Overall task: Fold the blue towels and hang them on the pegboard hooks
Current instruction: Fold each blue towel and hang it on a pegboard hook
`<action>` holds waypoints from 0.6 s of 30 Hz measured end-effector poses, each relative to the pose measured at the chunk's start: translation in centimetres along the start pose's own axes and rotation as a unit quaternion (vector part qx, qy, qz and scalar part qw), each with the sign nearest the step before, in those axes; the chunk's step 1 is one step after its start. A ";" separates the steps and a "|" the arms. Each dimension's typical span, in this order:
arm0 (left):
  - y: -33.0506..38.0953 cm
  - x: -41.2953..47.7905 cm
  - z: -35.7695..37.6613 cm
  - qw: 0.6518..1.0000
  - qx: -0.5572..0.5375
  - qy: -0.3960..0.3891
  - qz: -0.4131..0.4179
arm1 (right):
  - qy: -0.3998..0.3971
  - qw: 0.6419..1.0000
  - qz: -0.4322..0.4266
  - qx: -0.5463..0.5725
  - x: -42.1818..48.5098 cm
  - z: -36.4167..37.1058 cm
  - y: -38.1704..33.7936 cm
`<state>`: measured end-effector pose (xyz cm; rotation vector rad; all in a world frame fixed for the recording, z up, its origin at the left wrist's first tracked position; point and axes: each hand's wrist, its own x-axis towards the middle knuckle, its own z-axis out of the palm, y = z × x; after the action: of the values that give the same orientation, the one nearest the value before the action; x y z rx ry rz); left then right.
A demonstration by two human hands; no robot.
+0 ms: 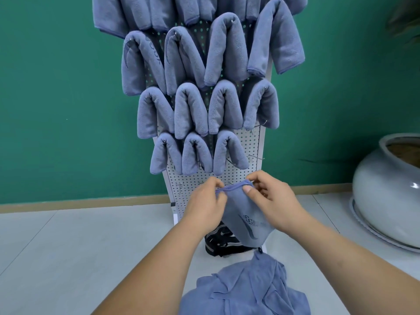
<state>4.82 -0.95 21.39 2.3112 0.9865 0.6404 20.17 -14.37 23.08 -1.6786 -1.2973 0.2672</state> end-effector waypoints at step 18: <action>2.1 -0.9 -1.1 0.980 -0.038 0.019 0.193 | -0.108 0.974 0.116 0.161 -0.1 -0.8 -0.5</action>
<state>4.65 -2.56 23.40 2.4493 0.5163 0.8602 20.31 -14.88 23.87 -1.5479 -1.1383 0.7765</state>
